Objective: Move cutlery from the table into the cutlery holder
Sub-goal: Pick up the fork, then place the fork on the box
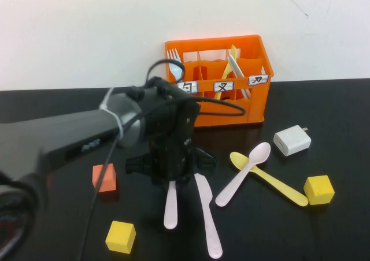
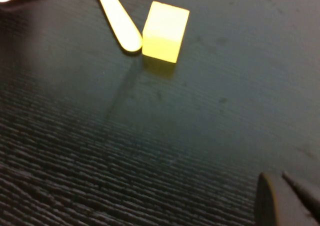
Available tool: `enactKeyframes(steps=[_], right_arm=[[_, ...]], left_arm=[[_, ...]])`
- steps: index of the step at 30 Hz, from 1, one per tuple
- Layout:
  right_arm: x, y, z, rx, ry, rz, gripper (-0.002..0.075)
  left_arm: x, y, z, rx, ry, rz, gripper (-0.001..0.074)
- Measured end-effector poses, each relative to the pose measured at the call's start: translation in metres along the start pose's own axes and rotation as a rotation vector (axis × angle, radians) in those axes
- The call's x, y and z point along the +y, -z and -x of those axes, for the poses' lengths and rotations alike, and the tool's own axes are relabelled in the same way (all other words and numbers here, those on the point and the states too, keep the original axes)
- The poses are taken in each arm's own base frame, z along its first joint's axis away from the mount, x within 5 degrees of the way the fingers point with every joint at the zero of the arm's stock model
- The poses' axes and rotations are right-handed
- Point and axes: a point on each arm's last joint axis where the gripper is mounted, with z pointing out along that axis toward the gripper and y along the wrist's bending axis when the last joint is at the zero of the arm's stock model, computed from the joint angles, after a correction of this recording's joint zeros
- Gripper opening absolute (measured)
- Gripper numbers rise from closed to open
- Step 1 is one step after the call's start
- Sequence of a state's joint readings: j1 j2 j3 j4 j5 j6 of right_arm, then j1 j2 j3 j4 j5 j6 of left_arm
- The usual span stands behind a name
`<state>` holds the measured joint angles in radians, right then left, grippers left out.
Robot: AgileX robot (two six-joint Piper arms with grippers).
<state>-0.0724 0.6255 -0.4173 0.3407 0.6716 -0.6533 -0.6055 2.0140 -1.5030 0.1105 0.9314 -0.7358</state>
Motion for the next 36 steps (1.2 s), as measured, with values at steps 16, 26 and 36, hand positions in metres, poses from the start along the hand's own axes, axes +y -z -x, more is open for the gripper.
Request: enactKeyframes(steps=[16,26,36], right_arm=[[0.0,0.0,0.0,-0.001,0.001,0.002,-0.0002],[0.0,0.0,0.0,-0.002,0.001,0.003,-0.0002],[0.0,0.0,0.001,-0.009,0.008,-0.002,-0.0002]], left_arm=[[0.012,0.13,-0.013,-0.198,-0.166,-0.281,0.0108],[-0.002,0.161,0.017,-0.651,-0.18,-0.485,0.0108],[0.018,0.176,0.057,-0.959,-0.066,-0.609,0.0108]])
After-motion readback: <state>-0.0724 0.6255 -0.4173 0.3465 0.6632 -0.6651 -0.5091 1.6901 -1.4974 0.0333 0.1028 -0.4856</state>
